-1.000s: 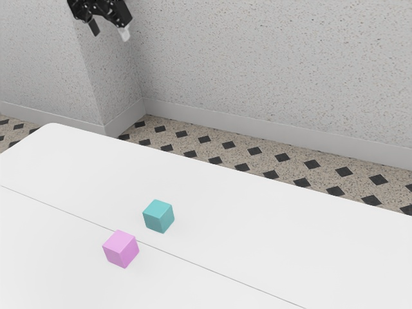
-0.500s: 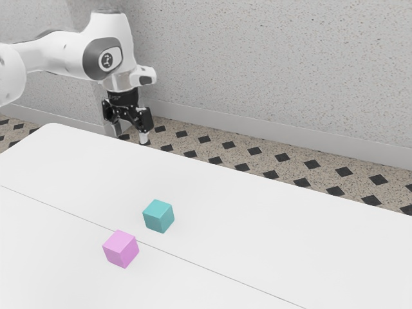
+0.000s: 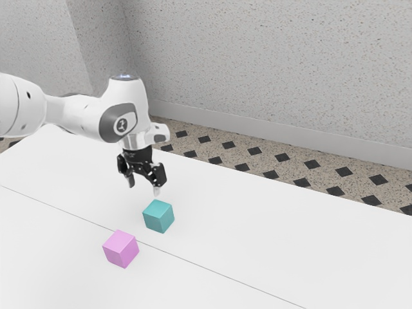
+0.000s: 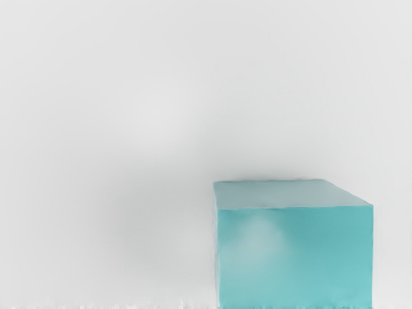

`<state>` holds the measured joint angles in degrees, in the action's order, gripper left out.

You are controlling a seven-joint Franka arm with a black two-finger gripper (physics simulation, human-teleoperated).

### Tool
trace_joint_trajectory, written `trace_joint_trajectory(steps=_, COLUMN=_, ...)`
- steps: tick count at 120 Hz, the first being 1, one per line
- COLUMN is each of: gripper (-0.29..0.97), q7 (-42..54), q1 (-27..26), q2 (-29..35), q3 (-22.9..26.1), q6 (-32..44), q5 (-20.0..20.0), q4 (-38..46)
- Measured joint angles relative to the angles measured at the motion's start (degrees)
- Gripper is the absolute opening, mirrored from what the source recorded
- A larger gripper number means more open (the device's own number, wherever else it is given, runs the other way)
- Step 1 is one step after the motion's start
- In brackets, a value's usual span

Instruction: Pick up the blue block with one arm, and put the blue block on the pink block with one arm

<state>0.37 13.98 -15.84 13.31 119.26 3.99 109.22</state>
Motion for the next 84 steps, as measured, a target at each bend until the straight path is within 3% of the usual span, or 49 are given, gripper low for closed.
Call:
trace_joint_trajectory(steps=33, gripper=0.68, q7=-3.83, q1=-0.12, q2=0.07, q3=0.92, q6=5.24, q5=-0.03, q4=6.61)
trace_joint_trajectory(steps=84, gripper=0.68, q7=-8.47, q1=-0.35, q2=-4.94, q3=2.25, q6=8.91, q5=0.45, q4=6.71)
